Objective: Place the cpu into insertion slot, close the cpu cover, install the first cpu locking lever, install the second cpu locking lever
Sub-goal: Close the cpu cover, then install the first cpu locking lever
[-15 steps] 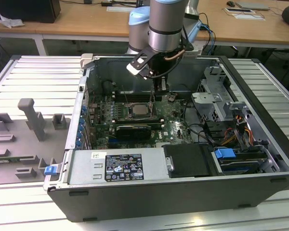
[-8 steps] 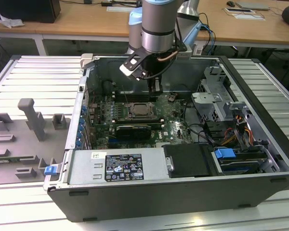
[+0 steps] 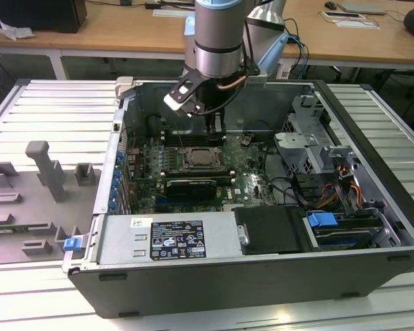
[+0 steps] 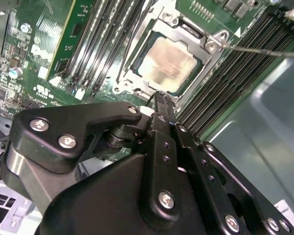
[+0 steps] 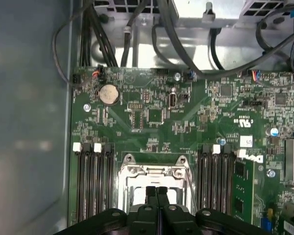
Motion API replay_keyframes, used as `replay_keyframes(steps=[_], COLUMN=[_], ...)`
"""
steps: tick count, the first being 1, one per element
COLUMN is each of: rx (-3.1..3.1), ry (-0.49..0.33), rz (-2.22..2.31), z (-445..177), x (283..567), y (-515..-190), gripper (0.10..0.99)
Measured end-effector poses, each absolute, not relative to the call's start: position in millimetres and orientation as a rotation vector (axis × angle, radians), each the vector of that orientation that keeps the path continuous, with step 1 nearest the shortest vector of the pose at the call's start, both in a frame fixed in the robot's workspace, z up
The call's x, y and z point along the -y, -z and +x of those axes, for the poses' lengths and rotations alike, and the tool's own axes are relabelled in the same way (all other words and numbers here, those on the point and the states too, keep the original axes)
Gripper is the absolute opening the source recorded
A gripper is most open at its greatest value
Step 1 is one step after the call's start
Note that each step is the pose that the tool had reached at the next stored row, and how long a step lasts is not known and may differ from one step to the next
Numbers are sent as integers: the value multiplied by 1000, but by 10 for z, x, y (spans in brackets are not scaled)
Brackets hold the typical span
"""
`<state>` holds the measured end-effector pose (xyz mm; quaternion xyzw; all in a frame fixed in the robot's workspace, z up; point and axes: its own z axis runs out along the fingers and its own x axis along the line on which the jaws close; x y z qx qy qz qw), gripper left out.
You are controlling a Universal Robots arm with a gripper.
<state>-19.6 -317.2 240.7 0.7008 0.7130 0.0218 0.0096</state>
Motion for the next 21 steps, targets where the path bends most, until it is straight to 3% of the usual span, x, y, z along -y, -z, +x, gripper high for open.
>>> replay_keyframes(steps=[21], rx=[-2227], ry=[-68], rz=[2188], z=[-460], x=[3170], y=[-2379], gripper=[106])
